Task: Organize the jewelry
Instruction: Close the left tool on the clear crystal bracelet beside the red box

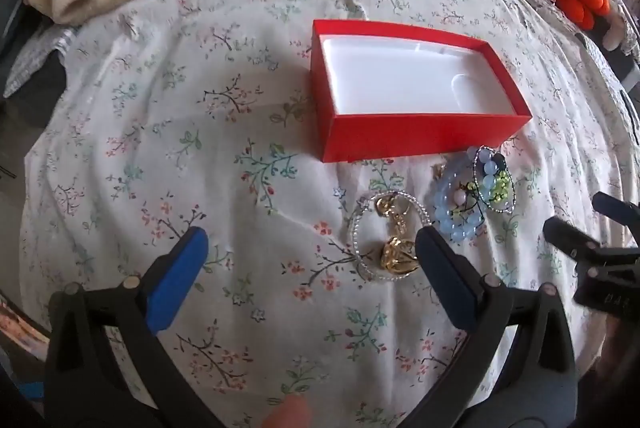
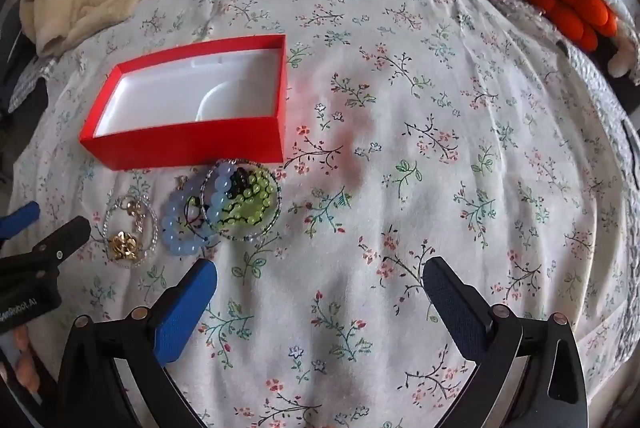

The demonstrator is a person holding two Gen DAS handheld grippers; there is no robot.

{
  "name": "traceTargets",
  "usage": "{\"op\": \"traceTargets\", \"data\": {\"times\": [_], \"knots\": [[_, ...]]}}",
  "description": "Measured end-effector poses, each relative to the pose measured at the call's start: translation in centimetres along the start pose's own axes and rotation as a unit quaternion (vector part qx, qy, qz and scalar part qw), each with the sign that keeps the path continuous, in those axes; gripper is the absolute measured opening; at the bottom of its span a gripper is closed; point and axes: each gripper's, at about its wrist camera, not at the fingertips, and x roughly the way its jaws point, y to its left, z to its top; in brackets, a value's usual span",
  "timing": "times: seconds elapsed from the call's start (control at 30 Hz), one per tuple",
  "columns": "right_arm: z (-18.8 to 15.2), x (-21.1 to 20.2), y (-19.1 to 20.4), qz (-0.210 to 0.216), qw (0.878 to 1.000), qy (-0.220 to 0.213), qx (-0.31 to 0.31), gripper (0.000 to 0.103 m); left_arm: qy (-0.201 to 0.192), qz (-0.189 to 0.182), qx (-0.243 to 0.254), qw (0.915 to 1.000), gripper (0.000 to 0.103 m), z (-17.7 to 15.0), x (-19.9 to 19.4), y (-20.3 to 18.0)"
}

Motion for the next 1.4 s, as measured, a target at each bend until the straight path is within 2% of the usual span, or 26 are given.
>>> {"op": "traceTargets", "data": {"times": [0.17,0.27,0.3,0.37,0.43,0.5,0.53,0.57,0.6,0.73,0.87,1.07,1.13,1.23,1.4], "knots": [[1.4,0.8,-1.1,0.027,0.999,0.025,0.022,0.103,0.008,-0.062,-0.013,0.9979,0.092,1.0,0.5,1.4],[1.8,1.8,-1.9,0.068,0.996,0.042,0.039,0.101,0.018,-0.098,-0.022,0.9948,0.082,1.3,0.7,1.9],[2.1,2.3,-2.2,0.066,0.996,0.043,0.039,0.096,0.024,-0.110,-0.024,0.9934,0.080,1.4,0.8,2.0],[2.0,3.1,-2.1,0.099,0.991,0.068,0.056,0.088,0.041,-0.125,-0.023,0.9910,0.069,1.6,1.3,2.0],[2.0,3.9,-2.2,0.111,0.988,0.079,0.068,0.074,0.060,-0.132,-0.021,0.9892,0.060,1.7,2.0,1.8],[2.0,4.8,-2.3,0.134,0.983,0.095,0.086,0.066,0.077,-0.140,-0.019,0.9870,0.052,1.7,2.8,1.6],[1.9,5.1,-2.3,0.144,0.980,0.099,0.095,0.064,0.085,-0.140,-0.017,0.9862,0.044,1.7,3.1,1.4],[1.9,5.2,-2.4,0.144,0.980,0.096,0.097,0.063,0.091,-0.143,-0.012,0.9855,0.034,1.7,3.5,1.2],[1.9,5.2,-2.5,0.148,0.980,0.091,0.098,0.060,0.093,-0.143,-0.006,0.9853,0.031,1.7,3.8,1.0],[2.5,5.1,-3.0,0.172,0.978,0.061,0.103,0.049,0.091,-0.133,0.008,0.9869,0.029,1.6,4.5,0.4],[3.4,5.7,-2.9,0.172,0.979,0.050,0.096,0.041,0.085,-0.124,0.017,0.9885,0.029,1.6,4.5,-0.1],[3.6,6.3,-2.4,0.165,0.979,0.073,0.093,0.028,0.072,-0.106,0.036,0.9911,0.028,1.4,4.9,-1.6],[3.6,6.7,-2.2,0.165,0.979,0.081,0.088,0.015,0.066,-0.093,0.044,0.9924,0.022,1.3,4.9,-2.1],[4.0,7.0,-1.6,0.163,0.979,0.083,0.085,0.007,0.064,-0.086,0.045,0.9932,0.007,1.2,5.0,-2.5],[3.8,6.0,-1.7,0.170,0.980,0.070,0.077,0.005,0.065,-0.100,0.030,0.9924,0.006,0.7,4.2,-2.1]]}}
